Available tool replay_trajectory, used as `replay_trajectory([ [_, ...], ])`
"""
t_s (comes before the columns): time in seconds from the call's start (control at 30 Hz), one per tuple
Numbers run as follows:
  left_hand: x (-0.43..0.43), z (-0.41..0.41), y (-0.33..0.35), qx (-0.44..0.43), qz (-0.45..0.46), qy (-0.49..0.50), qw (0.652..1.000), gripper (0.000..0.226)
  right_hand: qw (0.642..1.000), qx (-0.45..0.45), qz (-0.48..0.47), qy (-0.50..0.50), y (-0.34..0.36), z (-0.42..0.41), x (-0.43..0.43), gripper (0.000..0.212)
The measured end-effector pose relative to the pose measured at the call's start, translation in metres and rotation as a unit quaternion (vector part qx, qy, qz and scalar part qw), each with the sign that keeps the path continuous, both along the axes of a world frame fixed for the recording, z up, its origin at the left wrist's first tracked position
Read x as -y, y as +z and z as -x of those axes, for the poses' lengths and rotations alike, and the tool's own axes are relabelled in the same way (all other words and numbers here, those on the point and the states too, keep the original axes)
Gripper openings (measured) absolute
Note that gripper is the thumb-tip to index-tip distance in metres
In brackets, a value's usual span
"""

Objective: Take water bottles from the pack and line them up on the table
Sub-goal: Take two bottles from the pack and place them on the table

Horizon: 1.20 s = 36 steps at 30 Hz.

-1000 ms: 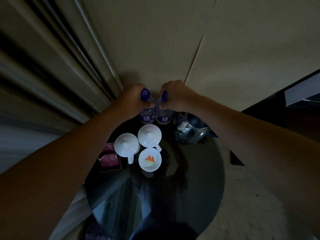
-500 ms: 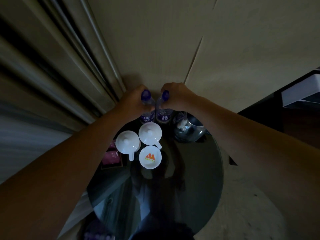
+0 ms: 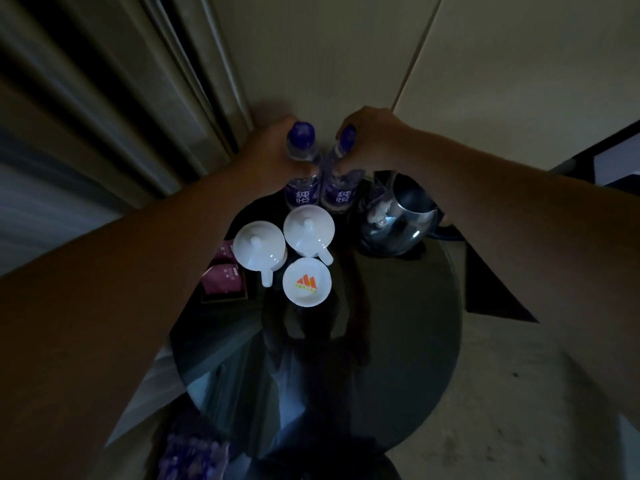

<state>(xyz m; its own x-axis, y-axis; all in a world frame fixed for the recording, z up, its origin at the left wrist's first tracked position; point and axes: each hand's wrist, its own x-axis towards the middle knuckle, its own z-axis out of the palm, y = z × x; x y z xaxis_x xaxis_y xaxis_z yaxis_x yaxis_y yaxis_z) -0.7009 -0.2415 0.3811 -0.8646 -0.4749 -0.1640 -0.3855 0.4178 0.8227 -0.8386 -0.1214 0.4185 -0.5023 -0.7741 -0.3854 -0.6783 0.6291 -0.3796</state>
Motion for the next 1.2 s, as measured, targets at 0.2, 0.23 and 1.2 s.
replay_trajectory([
  [0.2,-0.003,-0.003,0.002,-0.021,-0.049,-0.003,0.999,0.050,1.000,-0.010,0.004,-0.014,-0.003,0.000,0.002,0.064],
  [0.23,-0.004,-0.003,0.003,-0.021,-0.055,-0.003,0.998,0.049,1.000,-0.007,0.004,-0.020,-0.002,0.000,0.001,0.066],
  [1.2,-0.028,-0.039,0.031,0.056,0.159,0.090,0.982,0.057,0.996,-0.015,0.065,-0.060,0.020,-0.017,-0.014,0.063],
])
